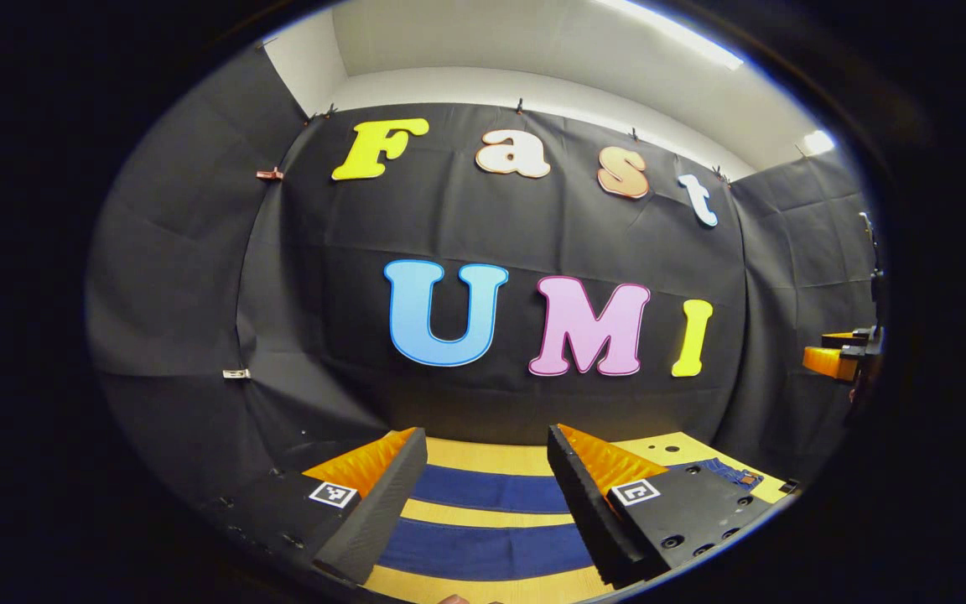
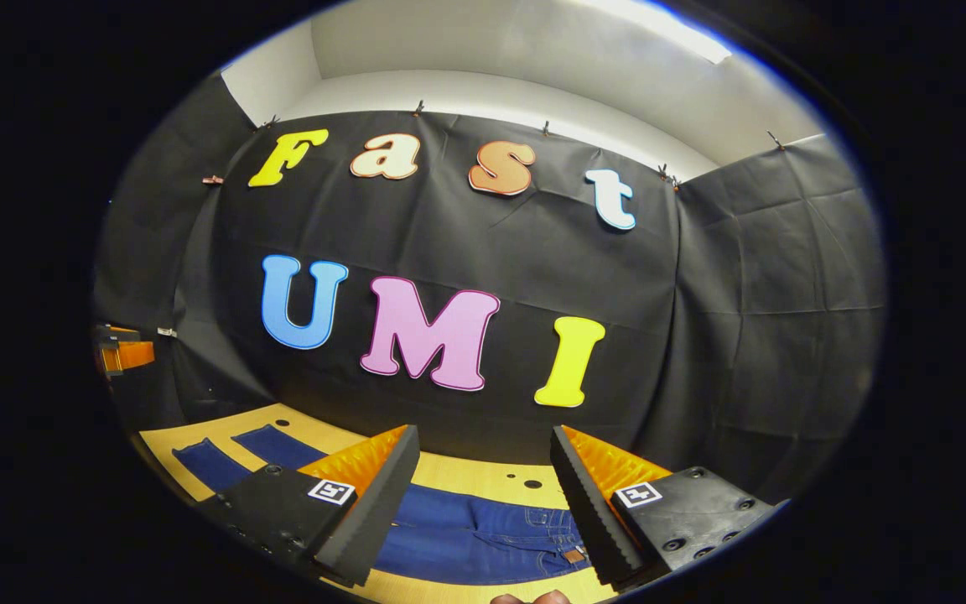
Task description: Grasp the waist and the cuffs of the jeans and fold them to make the two legs overlap; first hold the waist and fold one-third of the jeans toward the cuffs, then hold the cuffs and fold the remaining one-third in the same direction to finish folding.
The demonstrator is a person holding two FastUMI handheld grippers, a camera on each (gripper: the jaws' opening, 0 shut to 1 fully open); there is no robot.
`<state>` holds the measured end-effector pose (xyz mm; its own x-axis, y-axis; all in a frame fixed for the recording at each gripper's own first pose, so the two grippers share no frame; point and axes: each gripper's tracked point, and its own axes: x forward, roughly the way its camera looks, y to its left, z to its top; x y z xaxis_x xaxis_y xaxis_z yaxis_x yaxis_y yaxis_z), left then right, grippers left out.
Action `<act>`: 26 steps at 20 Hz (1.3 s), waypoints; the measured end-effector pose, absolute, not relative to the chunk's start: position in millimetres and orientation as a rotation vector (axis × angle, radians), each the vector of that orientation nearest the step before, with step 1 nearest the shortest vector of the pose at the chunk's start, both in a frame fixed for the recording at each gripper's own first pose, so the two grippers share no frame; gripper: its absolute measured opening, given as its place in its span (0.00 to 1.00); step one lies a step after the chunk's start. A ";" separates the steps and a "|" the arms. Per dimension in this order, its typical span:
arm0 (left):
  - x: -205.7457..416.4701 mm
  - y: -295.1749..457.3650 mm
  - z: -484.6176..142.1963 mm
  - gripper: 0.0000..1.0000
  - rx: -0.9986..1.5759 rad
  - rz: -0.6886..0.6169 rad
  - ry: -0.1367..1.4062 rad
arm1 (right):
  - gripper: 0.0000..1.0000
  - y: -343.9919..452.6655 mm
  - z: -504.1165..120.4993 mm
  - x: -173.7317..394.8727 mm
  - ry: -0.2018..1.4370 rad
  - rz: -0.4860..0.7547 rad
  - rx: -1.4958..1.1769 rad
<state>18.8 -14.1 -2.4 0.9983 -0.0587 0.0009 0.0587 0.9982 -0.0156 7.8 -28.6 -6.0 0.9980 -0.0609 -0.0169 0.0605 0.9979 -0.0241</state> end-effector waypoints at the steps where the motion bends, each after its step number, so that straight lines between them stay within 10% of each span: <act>1: 19.4 -13.9 -3.0 0.94 -0.012 -0.060 0.001 | 0.96 -28.3 -8.1 8.6 0.022 -0.060 -0.023; 12: 41.7 29.2 -102.9 0.95 0.031 -0.187 0.284 | 0.96 -14.1 -147.5 26.5 0.418 0.175 -0.148; 26: 73.7 69.4 -319.3 0.95 0.760 -0.812 0.863 | 0.98 -79.7 -402.0 4.2 1.160 0.756 -0.618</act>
